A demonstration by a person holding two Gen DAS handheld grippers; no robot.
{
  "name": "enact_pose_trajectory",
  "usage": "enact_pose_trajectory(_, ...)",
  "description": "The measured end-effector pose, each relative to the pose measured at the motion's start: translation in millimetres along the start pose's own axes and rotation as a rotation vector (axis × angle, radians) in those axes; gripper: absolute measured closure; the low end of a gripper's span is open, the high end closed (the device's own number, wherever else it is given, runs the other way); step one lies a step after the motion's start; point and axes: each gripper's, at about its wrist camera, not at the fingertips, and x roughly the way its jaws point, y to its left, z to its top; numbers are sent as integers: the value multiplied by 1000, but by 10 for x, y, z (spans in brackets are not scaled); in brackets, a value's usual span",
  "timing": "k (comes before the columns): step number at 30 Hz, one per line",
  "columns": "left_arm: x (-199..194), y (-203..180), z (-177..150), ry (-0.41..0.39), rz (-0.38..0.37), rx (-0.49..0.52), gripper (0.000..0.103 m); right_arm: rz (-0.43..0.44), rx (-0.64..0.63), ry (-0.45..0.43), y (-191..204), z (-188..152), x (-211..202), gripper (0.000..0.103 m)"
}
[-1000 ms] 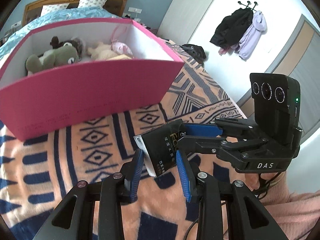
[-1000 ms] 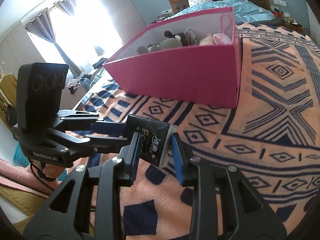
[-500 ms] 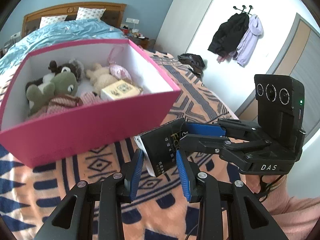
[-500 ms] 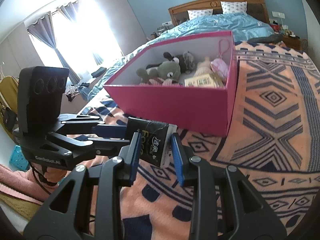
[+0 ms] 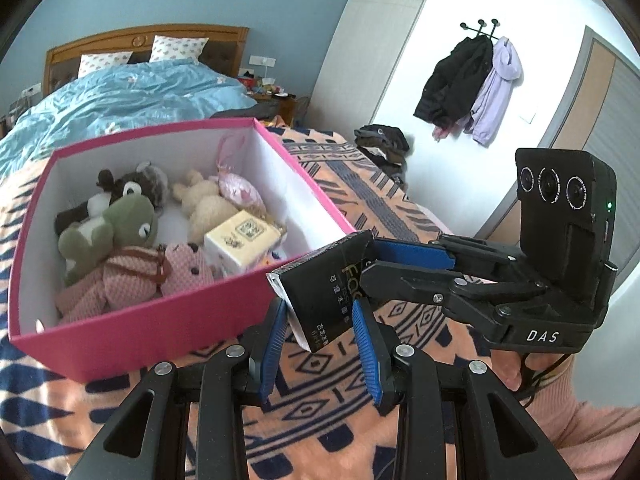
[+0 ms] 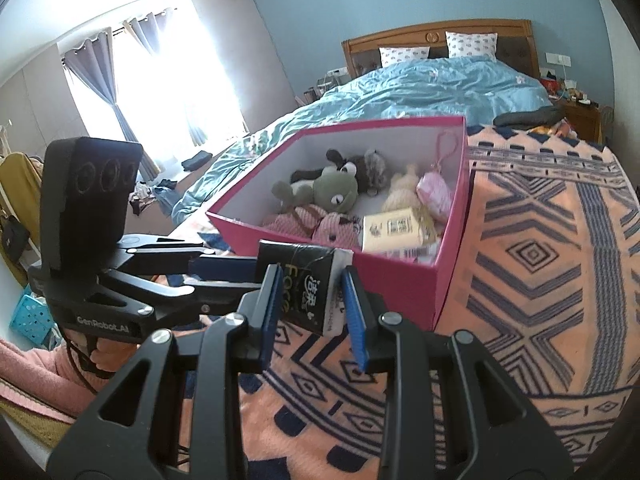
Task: Organize objects
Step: 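Lift the black packet and carry it over the box rim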
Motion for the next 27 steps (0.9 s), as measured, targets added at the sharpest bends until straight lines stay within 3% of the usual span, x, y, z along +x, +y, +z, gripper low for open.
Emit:
enact_pose_trajectory(12,23,14,243,-22,26,12,70,-17,-20,-36,-95,255,21,69)
enact_pose_trajectory(27,120,92,363,-13,33,-3,70,-27,7,-23,-256,333,148,69)
